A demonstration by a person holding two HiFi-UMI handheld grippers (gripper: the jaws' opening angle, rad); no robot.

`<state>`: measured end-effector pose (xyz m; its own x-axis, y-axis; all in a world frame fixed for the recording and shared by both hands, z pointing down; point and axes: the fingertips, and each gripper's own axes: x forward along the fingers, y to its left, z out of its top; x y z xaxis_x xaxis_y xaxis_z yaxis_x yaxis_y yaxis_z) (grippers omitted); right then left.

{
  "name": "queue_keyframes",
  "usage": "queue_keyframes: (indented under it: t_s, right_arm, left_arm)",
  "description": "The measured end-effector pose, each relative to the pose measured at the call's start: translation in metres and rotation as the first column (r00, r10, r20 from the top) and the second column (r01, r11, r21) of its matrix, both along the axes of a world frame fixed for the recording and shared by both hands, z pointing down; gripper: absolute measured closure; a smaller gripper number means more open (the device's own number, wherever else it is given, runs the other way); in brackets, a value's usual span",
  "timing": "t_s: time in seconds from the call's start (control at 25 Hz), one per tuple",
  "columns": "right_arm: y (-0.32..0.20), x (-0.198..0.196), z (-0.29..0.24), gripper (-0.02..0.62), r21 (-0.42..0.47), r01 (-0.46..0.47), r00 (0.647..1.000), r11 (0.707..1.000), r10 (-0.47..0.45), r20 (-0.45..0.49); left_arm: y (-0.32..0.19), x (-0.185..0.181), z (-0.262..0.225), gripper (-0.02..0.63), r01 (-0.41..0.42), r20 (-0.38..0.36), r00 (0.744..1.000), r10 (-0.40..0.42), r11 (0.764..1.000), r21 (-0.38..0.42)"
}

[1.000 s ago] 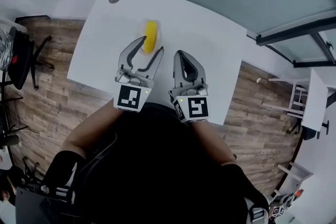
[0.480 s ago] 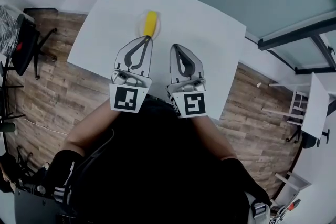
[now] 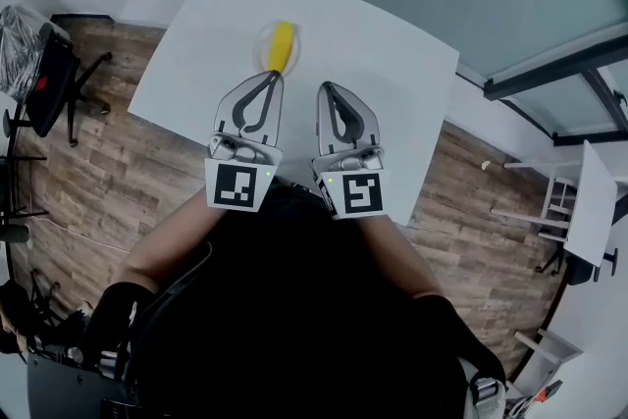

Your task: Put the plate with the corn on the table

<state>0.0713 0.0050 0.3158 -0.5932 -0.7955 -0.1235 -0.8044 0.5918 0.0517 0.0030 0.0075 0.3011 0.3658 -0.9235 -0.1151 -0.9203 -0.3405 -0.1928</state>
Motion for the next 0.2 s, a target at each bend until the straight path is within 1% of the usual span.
queue_keyframes:
  t_s: [0.2]
  right_arm:
    - [-0.0024,0.0017,-0.0007,0.594,0.004,0.013,1.0,1.0,-0.013,-0.008]
  left_arm:
    - [-0.0038,0.007,-0.0004,0.603,-0.008,0.003,1.0,0.008,1.0,0.001]
